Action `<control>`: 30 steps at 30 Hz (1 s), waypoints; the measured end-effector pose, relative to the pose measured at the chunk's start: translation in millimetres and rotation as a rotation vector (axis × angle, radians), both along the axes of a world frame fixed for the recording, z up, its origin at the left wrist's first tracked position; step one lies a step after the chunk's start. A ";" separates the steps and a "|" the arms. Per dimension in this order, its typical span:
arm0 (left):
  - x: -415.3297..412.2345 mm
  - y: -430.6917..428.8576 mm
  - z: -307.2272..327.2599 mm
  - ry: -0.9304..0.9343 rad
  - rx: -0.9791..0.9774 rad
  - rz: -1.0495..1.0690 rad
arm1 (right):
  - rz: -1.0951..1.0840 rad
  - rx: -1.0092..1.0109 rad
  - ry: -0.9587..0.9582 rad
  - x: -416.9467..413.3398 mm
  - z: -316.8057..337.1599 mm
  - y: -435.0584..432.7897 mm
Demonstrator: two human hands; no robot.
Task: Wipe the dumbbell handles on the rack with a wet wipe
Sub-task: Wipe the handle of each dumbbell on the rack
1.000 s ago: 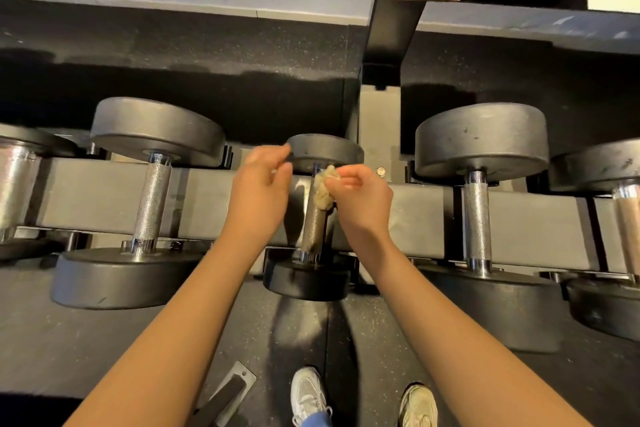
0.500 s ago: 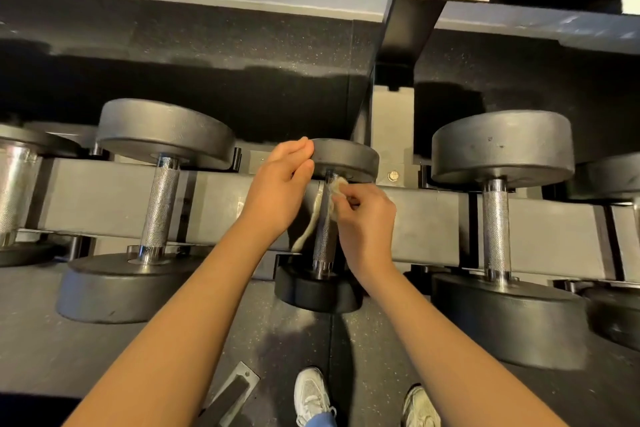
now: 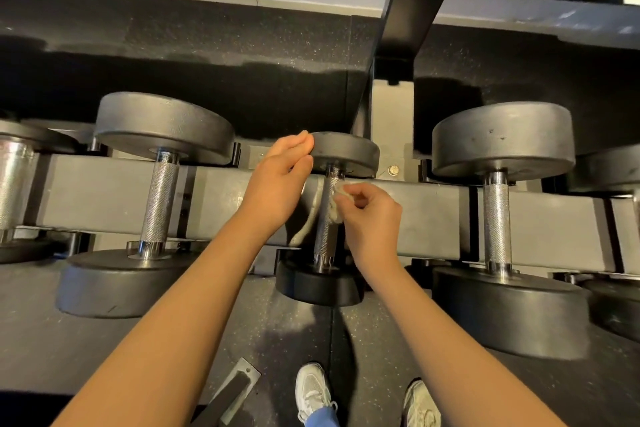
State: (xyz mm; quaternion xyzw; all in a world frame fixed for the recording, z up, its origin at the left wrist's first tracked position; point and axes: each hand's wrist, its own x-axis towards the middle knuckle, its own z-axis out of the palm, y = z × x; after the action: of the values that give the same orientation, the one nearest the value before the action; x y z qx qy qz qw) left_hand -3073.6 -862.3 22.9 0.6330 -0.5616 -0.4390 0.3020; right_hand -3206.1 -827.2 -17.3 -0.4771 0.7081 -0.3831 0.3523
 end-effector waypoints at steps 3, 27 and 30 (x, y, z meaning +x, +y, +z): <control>5.8 -1.0 0.6 0.030 0.028 -0.015 | -0.022 -0.023 -0.018 5.9 0.1 2.6; 11.6 0.8 1.5 0.093 0.055 -0.064 | 0.098 -0.046 0.253 12.9 6.1 24.0; 12.1 1.2 1.5 0.083 0.048 -0.064 | 0.025 -0.039 0.245 15.9 9.4 -0.2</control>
State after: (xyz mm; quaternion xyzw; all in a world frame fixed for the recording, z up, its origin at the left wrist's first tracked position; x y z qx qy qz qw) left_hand -3061.5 -861.2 24.5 0.6028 -0.5579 -0.4878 0.2957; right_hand -3190.2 -827.4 -8.0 -0.5359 0.7324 -0.3313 0.2583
